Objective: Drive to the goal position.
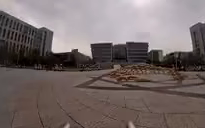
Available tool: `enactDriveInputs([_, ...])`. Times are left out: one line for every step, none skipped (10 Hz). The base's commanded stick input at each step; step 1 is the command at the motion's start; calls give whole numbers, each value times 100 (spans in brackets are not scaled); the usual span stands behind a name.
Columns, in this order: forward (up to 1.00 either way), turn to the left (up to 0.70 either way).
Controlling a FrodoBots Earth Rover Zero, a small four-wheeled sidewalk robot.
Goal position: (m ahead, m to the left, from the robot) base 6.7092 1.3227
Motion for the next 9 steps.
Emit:
enactDriveInputs([70,0])
enactDriveInputs([70,0])
enactDriveInputs([70,0])
enactDriveInputs([70,0])
enactDriveInputs([70,0])
enactDriveInputs([70,0])
enactDriveInputs([70,0])
enactDriveInputs([70,0])
enactDriveInputs([70,0])
